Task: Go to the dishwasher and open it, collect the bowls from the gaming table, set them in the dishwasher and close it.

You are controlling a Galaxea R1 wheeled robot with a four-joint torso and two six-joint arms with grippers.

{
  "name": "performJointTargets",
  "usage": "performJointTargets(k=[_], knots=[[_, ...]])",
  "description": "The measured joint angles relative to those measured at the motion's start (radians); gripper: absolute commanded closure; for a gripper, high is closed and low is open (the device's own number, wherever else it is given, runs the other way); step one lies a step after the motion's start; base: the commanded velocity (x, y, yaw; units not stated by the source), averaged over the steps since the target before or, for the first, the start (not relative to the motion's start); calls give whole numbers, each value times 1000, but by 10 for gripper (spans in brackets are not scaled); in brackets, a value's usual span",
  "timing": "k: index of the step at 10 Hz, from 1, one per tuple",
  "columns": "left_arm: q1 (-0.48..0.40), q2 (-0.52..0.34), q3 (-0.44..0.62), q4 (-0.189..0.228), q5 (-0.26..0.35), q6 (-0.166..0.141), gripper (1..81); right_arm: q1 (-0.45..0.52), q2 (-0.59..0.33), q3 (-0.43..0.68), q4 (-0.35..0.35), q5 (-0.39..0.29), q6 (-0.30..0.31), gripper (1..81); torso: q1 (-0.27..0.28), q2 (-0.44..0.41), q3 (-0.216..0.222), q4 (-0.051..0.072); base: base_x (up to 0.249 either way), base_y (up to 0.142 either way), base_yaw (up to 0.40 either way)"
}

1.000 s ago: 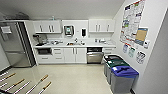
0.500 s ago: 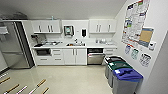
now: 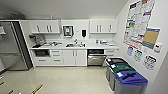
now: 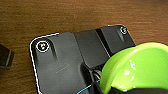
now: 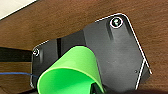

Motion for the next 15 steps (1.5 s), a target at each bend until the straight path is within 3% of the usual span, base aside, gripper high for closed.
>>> performJointTargets(k=[15], knots=[[-1, 2, 0, 0, 0, 0, 811, 7, 2, 0, 0, -2, 0, 811, 1, 0, 0, 0, 174, 0, 0]])
